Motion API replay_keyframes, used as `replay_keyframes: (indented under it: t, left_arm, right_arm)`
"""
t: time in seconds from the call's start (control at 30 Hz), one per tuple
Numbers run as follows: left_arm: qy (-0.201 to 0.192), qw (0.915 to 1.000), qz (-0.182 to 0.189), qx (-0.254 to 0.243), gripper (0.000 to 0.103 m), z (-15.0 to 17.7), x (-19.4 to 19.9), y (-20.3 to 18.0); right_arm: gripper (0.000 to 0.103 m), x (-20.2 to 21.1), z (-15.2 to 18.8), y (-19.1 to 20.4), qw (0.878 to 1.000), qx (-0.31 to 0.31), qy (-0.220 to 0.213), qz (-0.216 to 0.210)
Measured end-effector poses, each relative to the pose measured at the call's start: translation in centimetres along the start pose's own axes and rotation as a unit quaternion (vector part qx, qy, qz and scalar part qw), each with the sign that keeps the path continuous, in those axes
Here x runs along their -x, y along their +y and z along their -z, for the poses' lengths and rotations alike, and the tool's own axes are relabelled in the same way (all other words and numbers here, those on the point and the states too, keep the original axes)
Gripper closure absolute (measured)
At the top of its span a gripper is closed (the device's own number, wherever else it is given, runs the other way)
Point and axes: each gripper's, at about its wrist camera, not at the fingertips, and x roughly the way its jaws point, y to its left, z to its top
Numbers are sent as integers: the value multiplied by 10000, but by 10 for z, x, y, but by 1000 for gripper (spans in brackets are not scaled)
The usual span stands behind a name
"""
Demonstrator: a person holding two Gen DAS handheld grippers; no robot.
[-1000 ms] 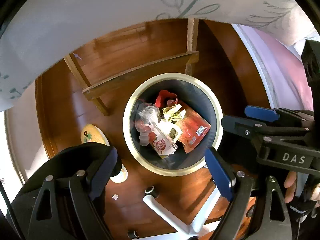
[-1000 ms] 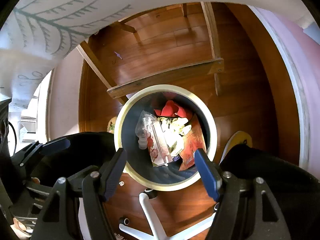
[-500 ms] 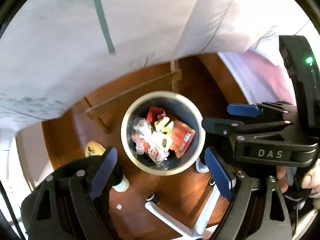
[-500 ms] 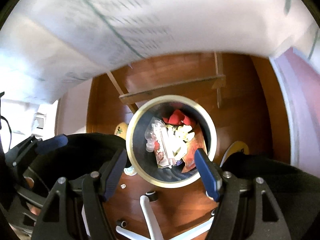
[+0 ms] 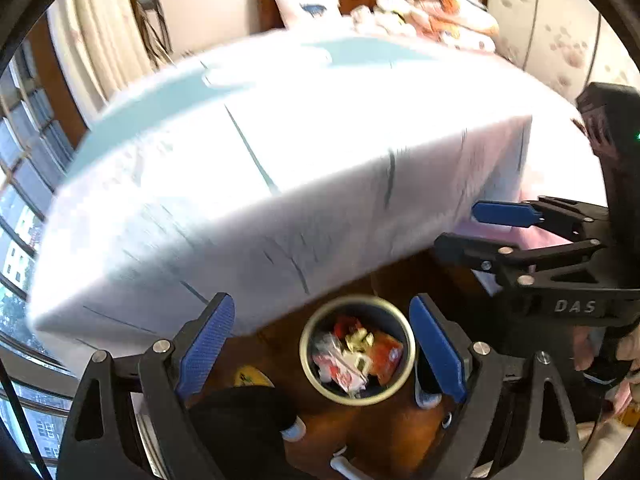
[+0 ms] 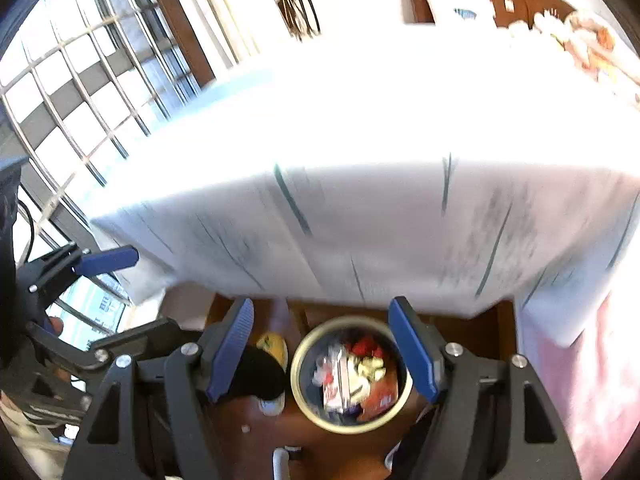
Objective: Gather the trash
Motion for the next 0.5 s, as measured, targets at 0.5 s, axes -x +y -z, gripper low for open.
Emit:
replay_keyframes:
  t: [0.5]
  left_arm:
    - [-1288,9840,-826,916,15,-50,126,14]
  right_arm:
    - [32,126,-64,47,9940,265,-1034,233]
